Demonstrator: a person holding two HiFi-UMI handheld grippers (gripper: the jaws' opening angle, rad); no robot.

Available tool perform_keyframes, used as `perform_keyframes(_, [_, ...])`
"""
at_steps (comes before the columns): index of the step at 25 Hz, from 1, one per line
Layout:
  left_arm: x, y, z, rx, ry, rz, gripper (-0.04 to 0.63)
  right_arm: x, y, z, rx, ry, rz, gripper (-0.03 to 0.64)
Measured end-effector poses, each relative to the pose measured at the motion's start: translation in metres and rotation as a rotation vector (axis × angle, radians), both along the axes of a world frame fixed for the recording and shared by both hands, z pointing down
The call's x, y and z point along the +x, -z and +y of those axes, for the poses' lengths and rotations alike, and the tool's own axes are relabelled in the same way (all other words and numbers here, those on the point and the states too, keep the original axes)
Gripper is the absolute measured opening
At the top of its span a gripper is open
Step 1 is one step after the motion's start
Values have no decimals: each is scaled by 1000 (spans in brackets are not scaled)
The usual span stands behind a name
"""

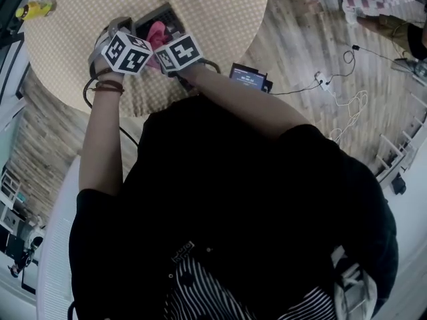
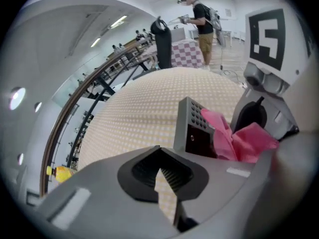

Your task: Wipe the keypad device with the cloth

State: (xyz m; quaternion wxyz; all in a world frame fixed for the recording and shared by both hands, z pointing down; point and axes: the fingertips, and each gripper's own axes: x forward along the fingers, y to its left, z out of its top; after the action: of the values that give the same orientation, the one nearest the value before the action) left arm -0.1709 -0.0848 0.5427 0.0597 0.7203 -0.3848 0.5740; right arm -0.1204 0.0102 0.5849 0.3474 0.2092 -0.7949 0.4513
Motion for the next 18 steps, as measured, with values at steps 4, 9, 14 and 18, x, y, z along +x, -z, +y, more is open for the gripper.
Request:
perform_keyframes(4, [-2, 58, 10, 134, 215, 282, 3, 3, 52, 9, 53, 33, -102, 63])
perform_keyframes(9, [6, 142, 48, 247, 383, 722, 3, 14, 124, 10, 213, 93, -200, 63])
perform_keyframes(14, [12, 195, 93, 379, 544, 948, 3, 23, 180, 13, 357, 143, -253, 61])
perform_keyframes(18, [19, 192, 113, 406, 687, 979, 3, 32, 206, 15, 391, 154, -301, 61])
